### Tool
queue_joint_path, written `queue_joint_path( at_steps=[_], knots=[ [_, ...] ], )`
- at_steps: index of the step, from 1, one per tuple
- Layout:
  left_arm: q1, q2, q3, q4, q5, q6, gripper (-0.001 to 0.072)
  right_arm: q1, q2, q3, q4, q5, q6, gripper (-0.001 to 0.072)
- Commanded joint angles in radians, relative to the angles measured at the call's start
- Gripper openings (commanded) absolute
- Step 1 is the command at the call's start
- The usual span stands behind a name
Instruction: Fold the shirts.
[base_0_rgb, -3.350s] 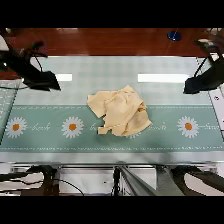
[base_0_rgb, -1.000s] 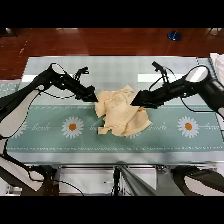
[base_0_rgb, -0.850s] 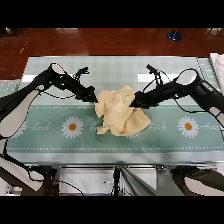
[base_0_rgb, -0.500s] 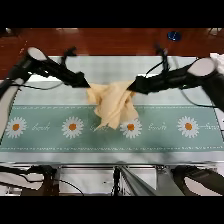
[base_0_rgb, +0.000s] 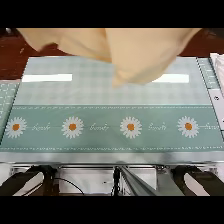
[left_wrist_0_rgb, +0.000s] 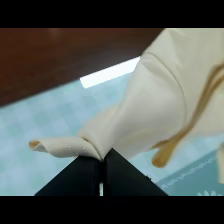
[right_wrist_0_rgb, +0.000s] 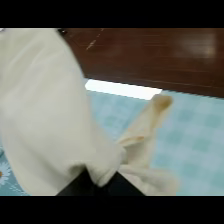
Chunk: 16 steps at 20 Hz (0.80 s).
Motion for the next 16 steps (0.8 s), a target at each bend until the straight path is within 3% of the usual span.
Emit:
queue_joint_path(
  at_steps=[1, 5, 10, 16],
  knots=[
    [0.013, 0.183, 0.075, 0.183, 0.008, -0.04, 0.0023, -0.073, 0.023, 0.171, -0.167, 0.174, 0.061, 0.0017],
    [0.013, 0.287, 0.074, 0.315, -0.035, -0.059, 0.0024, -0.08, 0.023, 0.264, -0.309, 0.264, 0.069, 0.0016],
    [0.012, 0.272, 0.074, 0.322, -0.228, -0.083, 0.0024, -0.08, 0.02, 0.274, -0.374, 0.377, 0.069, 0.0016],
    [0.012, 0.227, 0.031, 0.059, -0.306, -0.171, 0.0024, -0.078, 0.017, 0.261, -0.323, 0.538, 0.131, 0.0016]
  ],
)
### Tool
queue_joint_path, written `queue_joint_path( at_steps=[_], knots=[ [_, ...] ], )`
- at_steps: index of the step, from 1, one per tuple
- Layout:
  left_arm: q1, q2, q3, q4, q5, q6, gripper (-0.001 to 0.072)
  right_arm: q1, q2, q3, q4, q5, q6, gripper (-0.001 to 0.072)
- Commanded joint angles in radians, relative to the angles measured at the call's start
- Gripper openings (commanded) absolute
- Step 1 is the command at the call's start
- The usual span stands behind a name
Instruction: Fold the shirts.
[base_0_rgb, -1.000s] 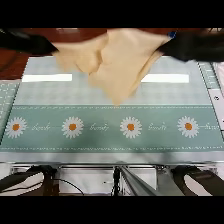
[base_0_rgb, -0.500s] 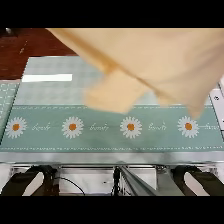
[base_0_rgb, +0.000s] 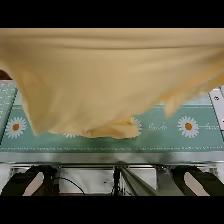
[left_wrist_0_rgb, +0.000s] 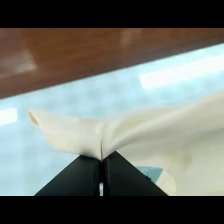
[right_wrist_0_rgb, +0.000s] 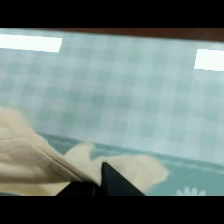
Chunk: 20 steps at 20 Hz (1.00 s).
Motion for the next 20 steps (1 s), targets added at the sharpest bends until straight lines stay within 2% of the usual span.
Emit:
queue_joint_path(
  at_steps=[1, 4, 6, 9, 12, 17, 20],
  knots=[
    [0.0, -0.022, -0.055, -0.191, -0.047, -0.051, 0.0024, 0.001, -0.004, -0.027, 0.061, 0.077, 0.04, 0.0016],
    [0.0, -0.026, -0.206, -0.214, -0.045, -0.034, 0.0024, 0.001, -0.018, -0.149, 0.051, 0.076, 0.026, 0.0017],
    [0.0, -0.026, -0.353, -0.2, 0.016, -0.007, 0.0024, 0.001, -0.042, -0.274, 0.008, 0.064, -0.014, 0.0016],
    [-0.013, -0.038, -0.597, -0.2, 0.242, 0.032, 0.0025, 0.001, -0.103, -0.459, -0.043, -0.064, -0.095, 0.0017],
    [-0.059, -0.1, -0.759, -0.204, 0.457, 0.053, 0.0025, 0.001, -0.199, -0.533, -0.042, -0.226, -0.131, 0.0017],
    [-0.22, -0.311, -0.802, -0.267, 0.742, 0.052, 0.0026, 0.001, -0.367, -0.533, 0.098, -0.384, -0.155, 0.0017],
    [-0.287, -0.418, -0.802, -0.267, 0.929, 0.051, 0.0026, 0.001, -0.44, -0.533, 0.098, -0.443, -0.169, 0.0017]
  ],
)
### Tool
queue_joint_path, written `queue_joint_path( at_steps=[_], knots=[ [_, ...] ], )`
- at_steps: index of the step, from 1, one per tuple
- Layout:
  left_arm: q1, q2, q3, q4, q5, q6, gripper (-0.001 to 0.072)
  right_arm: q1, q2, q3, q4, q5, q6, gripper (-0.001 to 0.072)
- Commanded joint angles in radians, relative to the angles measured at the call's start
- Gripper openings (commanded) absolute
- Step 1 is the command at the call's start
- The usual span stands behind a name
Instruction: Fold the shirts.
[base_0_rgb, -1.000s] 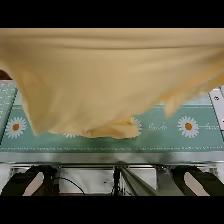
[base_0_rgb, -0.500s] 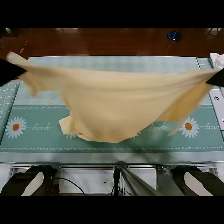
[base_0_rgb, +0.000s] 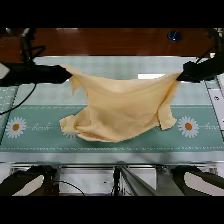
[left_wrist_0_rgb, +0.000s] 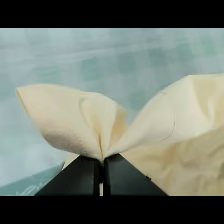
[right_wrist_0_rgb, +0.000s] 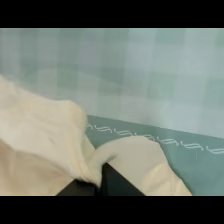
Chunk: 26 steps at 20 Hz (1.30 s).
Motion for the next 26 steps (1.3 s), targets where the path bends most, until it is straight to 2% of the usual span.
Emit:
queue_joint_path(
  at_steps=[1, 5, 7, 11, 15, 16, 17, 18, 20, 21, 22, 23, 25, 26],
  knots=[
    [-0.072, -0.124, -0.016, -0.014, 0.28, 0.002, 0.0026, 0.001, -0.089, -0.007, 0.014, -0.127, -0.028, 0.0017],
    [-0.078, -0.193, -0.016, -0.014, 0.545, 0.003, 0.0027, 0.001, -0.124, -0.007, -0.007, -0.32, -0.04, 0.0017],
    [-0.078, -0.224, -0.015, -0.014, 0.599, 0.003, 0.0027, 0.001, -0.148, -0.007, -0.015, -0.38, -0.041, 0.0017],
    [-0.111, -0.309, -0.014, -0.017, 0.545, 0.003, 0.0027, 0.001, -0.229, -0.007, -0.051, -0.361, -0.045, 0.0017],
    [-0.183, -0.379, -0.014, -0.017, 0.509, 0.003, 0.0031, 0.028, -0.297, -0.007, -0.072, -0.259, -0.065, 0.0017],
    [-0.187, -0.382, -0.013, -0.017, 0.516, 0.003, 0.0154, 0.029, -0.298, -0.007, -0.08, -0.258, -0.066, 0.0017],
    [-0.183, -0.38, -0.009, -0.017, 0.517, 0.003, 0.0473, 0.028, -0.295, -0.006, -0.085, -0.259, -0.066, 0.0017],
    [-0.166, -0.37, 0.005, -0.017, 0.469, 0.002, 0.0685, 0.026, -0.289, -0.001, -0.097, -0.251, -0.068, 0.0017],
    [-0.095, -0.34, 0.054, 0.003, 0.232, -0.006, 0.0682, 0.019, -0.269, 0.009, -0.143, -0.227, -0.073, 0.0017],
    [-0.047, -0.328, 0.079, 0.056, 0.074, -0.045, 0.0673, 0.014, -0.252, 0.01, -0.18, -0.218, -0.073, 0.0017],
    [0.006, -0.32, 0.098, 0.15, -0.099, -0.115, 0.0594, 0.011, -0.238, 0.01, -0.214, -0.206, -0.072, 0.0017],
    [0.064, -0.31, 0.097, 0.236, -0.272, -0.164, 0.0578, 0.003, -0.225, 0.01, -0.241, -0.191, -0.072, 0.0017],
    [0.157, -0.287, 0.052, 0.293, -0.521, -0.148, 0.0597, -0.024, -0.218, 0.01, -0.232, -0.167, -0.061, 0.0017],
    [0.182, -0.266, 0.013, 0.275, -0.571, -0.132, 0.063, -0.036, -0.219, 0.01, -0.225, -0.154, -0.059, 0.0017]
  ],
)
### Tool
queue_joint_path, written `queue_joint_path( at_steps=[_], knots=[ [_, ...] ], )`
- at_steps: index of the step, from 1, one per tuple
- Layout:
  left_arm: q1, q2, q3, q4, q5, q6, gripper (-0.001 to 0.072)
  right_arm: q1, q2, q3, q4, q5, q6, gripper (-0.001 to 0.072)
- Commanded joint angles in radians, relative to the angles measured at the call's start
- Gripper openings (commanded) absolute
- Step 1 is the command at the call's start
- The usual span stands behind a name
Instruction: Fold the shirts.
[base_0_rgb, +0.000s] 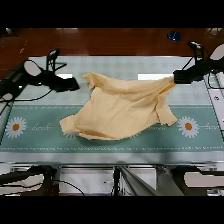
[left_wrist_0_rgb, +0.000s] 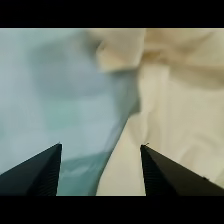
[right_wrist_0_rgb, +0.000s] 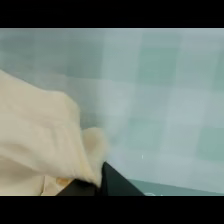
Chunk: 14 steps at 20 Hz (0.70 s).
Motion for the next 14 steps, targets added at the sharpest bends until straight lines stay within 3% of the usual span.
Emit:
queue_joint_path(
  at_steps=[1, 6, 11, 14],
  knots=[
    [0.116, 0.066, -0.088, 0.062, -0.396, -0.002, 0.063, -0.035, 0.013, 0.002, -0.026, 0.054, 0.01, 0.0017],
    [0.058, 0.201, -0.298, 0.042, -0.346, 0.057, 0.0634, -0.044, 0.013, 0.002, 0.005, 0.078, 0.01, 0.0017],
    [0.017, 0.201, -0.396, 0.021, -0.323, 0.115, 0.0634, -0.044, 0.013, 0.002, 0.016, 0.093, 0.01, 0.0017],
    [0.003, 0.198, -0.429, 0.008, -0.237, 0.129, 0.0634, -0.044, 0.013, 0.002, 0.016, 0.093, 0.01, 0.0017]
  ],
)
